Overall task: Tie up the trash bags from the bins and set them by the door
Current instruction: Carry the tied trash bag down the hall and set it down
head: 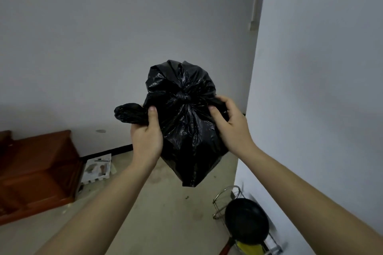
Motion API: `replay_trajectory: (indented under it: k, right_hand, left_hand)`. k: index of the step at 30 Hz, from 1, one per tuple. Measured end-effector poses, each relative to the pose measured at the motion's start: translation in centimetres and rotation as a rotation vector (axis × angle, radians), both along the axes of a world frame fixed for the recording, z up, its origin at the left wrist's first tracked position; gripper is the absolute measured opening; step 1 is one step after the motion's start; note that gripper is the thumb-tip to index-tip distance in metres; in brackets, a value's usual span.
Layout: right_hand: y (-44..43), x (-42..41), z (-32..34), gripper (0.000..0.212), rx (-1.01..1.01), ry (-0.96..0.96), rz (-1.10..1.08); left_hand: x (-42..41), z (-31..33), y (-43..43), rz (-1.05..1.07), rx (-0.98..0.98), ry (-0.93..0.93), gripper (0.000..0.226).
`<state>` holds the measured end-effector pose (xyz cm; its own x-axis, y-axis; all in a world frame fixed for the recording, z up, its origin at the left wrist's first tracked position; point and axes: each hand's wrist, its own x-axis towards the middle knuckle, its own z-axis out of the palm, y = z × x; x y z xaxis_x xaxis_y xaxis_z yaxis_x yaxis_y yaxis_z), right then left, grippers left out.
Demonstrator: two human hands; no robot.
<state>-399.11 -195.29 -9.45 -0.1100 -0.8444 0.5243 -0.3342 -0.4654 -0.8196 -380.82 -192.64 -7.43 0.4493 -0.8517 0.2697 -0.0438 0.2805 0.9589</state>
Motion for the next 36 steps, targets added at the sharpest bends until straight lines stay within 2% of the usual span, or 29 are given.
replay_trajectory:
  k: [8, 11, 15, 20, 24, 28, 33, 36]
  right_hand:
    - [-22.4, 4.7, -2.3, 0.052, -0.026, 0.012, 0.052]
    - [-32.0, 6.1, -2.9, 0.051, -0.018, 0.011, 0.028]
    - [-42.2, 5.5, -3.3, 0.051, 0.012, -0.022, -0.065]
    - [-52.8, 0.6, -4.4, 0.037, 0.054, -0.092, -0.237]
    - [-62.0, -4.7, -6.5, 0.047, 0.059, -0.125, -0.342]
    - [-72.2, -10.8, -8.4, 0.049, 0.038, -0.183, -0.375]
    - [-86.1, -18.9, -7.1, 0.03, 0.058, -0.27, -0.415]
    - [-93.2, -22.7, -5.6, 0.028, 0.075, -0.277, -0.421]
  left_hand:
    - [5.0, -2.8, -22.0, 0.021, -0.043, 0.026, 0.011]
    - [6.4, -3.7, -32.2, -0.003, -0.035, 0.008, 0.028]
    - [6.1, -3.3, -44.6, -0.105, -0.02, -0.014, 0.015]
    - [0.8, -3.9, -58.8, -0.293, 0.002, -0.056, 0.017]
    - [-5.1, -5.8, -69.8, -0.401, 0.013, -0.093, 0.023]
    - [-11.7, -6.9, -80.8, -0.464, 0.003, -0.156, 0.02]
    - [-20.2, -5.9, -95.1, -0.502, 0.013, -0.215, 0.021]
    - [-24.0, -4.9, -102.4, -0.496, 0.011, -0.223, 0.023]
